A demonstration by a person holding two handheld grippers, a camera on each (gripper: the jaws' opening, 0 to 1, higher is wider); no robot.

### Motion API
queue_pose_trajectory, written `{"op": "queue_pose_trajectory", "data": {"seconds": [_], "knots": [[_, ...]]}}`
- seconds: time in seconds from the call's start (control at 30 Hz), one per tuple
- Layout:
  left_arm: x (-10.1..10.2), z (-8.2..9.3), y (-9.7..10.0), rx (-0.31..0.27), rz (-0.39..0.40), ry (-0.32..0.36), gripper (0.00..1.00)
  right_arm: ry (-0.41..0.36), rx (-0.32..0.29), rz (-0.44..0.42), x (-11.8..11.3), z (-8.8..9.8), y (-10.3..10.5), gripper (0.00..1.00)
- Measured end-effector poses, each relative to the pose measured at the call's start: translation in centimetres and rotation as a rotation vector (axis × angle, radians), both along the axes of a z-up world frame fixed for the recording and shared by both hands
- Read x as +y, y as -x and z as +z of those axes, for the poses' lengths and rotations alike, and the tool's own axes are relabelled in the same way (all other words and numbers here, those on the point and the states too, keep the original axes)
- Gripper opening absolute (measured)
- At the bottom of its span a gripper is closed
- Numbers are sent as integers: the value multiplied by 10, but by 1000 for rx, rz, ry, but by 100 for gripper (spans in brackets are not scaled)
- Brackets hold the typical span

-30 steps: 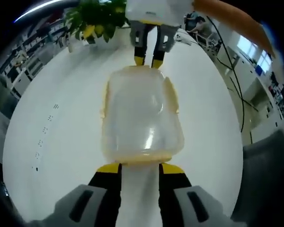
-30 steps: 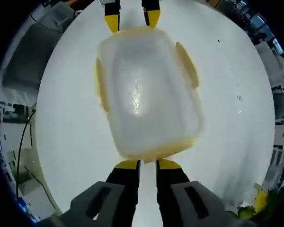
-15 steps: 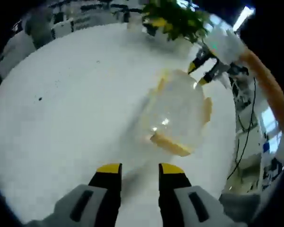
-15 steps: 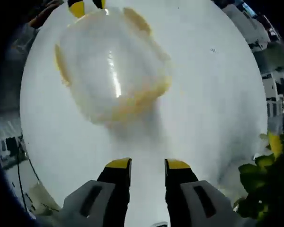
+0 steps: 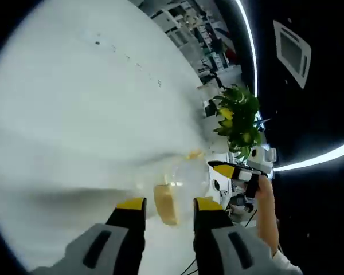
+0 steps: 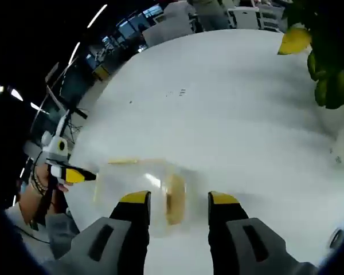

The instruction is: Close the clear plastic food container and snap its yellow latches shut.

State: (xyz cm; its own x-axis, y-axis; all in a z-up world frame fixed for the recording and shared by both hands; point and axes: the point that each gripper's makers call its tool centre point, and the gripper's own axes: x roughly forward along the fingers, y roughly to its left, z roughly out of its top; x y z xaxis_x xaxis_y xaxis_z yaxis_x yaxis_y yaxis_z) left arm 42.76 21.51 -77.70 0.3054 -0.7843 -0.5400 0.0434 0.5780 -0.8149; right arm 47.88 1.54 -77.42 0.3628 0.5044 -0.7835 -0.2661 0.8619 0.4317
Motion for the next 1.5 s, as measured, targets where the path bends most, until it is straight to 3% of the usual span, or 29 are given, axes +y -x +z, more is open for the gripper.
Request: {"op": "queue_pose_trajectory", "data": {"seconds": [0.13, 0.2, 0.37, 0.4, 0.63, 0.73, 0.9, 1.13, 1.27, 1.5], "knots": [[-10, 0, 13, 55, 6, 31, 23, -18, 23, 16, 9, -5, -1, 26], [-12, 3, 12, 91, 7, 69, 22, -23, 32, 40, 10, -7, -6, 26], [-12, 0, 8, 77, -33, 38, 17, -56, 73, 28, 24, -7, 1, 23], [-13, 0, 16, 74, -37, 25, 16, -49, 62, 27, 28, -7, 9, 22], [12, -5, 20, 115, -41, -5, 11, -117, 106, -8, 44, -6, 39, 18], [27, -5, 20, 102, -61, -47, 11, -147, 102, -11, 56, -6, 53, 16], [42, -1, 38, 86, -98, -109, 13, -189, 94, 1, 79, -4, 74, 14], [60, -1, 50, 67, -142, -165, 15, -177, 76, 34, 105, -1, 91, 14], [68, -4, 65, 42, -196, -241, 17, -172, 65, 36, 114, -1, 97, 14], [72, -2, 51, 36, -189, -216, 15, -156, 66, 25, 114, 0, 97, 14]]}}
